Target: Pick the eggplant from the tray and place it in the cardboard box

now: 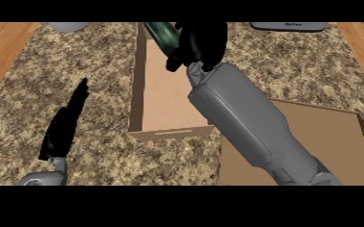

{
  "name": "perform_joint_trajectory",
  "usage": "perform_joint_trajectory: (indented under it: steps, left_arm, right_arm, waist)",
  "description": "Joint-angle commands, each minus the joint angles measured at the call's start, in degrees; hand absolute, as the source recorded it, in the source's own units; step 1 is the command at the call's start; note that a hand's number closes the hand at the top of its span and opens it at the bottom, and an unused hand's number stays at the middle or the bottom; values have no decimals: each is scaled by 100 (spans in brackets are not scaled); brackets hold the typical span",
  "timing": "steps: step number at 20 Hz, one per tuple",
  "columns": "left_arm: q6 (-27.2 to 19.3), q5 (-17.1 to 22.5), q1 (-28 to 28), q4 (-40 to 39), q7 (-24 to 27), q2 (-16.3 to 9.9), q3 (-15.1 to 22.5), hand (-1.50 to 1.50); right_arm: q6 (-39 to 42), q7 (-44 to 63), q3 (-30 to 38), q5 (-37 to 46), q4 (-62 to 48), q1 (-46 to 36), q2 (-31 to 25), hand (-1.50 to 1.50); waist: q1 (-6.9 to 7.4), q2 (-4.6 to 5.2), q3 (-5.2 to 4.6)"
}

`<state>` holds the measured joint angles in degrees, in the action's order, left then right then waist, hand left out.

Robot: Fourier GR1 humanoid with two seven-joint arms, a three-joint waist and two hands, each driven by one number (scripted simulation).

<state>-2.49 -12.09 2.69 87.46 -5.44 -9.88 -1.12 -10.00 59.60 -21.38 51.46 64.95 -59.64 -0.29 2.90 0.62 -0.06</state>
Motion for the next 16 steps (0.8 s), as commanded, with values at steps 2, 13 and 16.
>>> perform_joint_trajectory:
  steps: [2, 13, 16]
  left_arm:
    - [176, 166, -9, 53, -7, -92, -110, 0]
    - [84, -44, 93, 102, -52, -17, 25, 0]
    - [116, 10, 66, -141, 171, 48, 30, 0]
  right_arm:
    - [-877, 42, -39, -495, -1532, -431, 27, 150]
    - [-2667, -1108, -49, -1686, -3140, -498, 28, -150]
    - [-3455, -1275, 110, -1781, -2961, -564, 28, -150]
  waist:
    - [38, 4, 1]
    - [144, 54, 5]
    - [137, 68, 4]
